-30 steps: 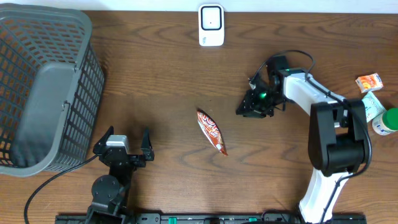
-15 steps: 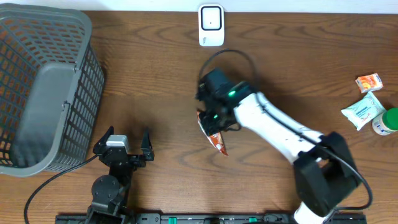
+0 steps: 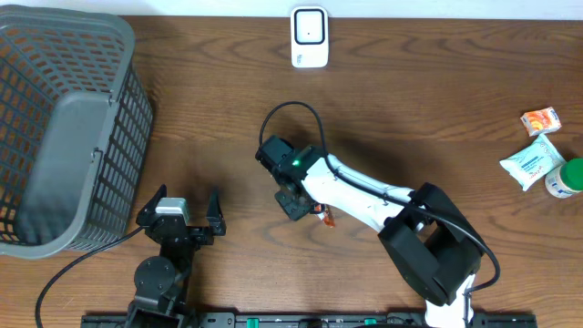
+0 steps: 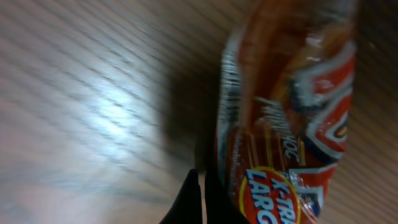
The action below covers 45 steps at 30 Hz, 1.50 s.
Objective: Scan the item barcode
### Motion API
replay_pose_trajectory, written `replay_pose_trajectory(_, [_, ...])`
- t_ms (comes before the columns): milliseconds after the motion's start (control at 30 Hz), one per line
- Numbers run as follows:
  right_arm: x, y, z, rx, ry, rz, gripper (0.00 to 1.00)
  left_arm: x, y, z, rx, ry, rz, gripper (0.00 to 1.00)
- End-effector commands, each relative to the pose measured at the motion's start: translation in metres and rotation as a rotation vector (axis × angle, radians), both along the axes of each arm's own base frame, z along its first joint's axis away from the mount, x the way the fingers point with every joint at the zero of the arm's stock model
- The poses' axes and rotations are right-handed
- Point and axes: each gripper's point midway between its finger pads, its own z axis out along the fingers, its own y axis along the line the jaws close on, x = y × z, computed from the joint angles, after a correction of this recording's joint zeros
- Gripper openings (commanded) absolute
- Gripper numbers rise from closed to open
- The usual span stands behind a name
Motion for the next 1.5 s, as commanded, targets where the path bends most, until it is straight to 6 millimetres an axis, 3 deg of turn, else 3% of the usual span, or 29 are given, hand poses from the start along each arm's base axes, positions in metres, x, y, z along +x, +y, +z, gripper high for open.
replay_pose_trajectory(0, [0.017, -0.024, 0.002, -0.136, -0.11, -0.017, 0.01, 0.0, 0.002, -0.017, 0.026, 0.04, 0.014, 0.98])
replay_pose_trajectory(200, [0.041, -0.06, 0.019, -0.294, -0.258, -0.133, 0.01, 0.0, 0.002, -0.017, 0.026, 0.04, 0.014, 0.98])
replay_pose_trajectory(467, [0.073, -0.07, 0.026, -0.233, -0.306, -0.265, 0.01, 0.0, 0.002, -0.017, 0.026, 0.04, 0.014, 0.98])
replay_pose_trajectory(700, [0.088, -0.081, 0.02, -0.136, -0.239, -0.359, 0.01, 0.0, 0.002, -0.017, 0.026, 0.04, 0.014, 0.98])
replay_pose_trajectory(900, [0.102, -0.075, 0.03, -0.028, -0.196, -0.405, 0.02, 0.0, 0.002, -0.017, 0.026, 0.04, 0.014, 0.98])
replay_pose_trajectory(1100, [0.144, -0.064, 0.07, 0.085, -0.288, -0.457, 0.12, 0.0, 0.002, -0.017, 0.026, 0.04, 0.014, 0.98])
replay_pose_trajectory(1233, [0.139, -0.054, 0.071, 0.132, -0.238, -0.445, 0.02, 0.0, 0.002, -0.017, 0.026, 0.04, 0.014, 0.98])
replay_pose_trajectory(1333, [0.123, -0.037, 0.068, 0.186, -0.156, -0.418, 0.01, 0.0, 0.002, -0.017, 0.026, 0.04, 0.014, 0.98])
replay_pose_trajectory(1467, [0.108, -0.03, 0.064, 0.183, -0.106, -0.426, 0.01, 0.0, 0.002, -0.017, 0.026, 0.04, 0.014, 0.98])
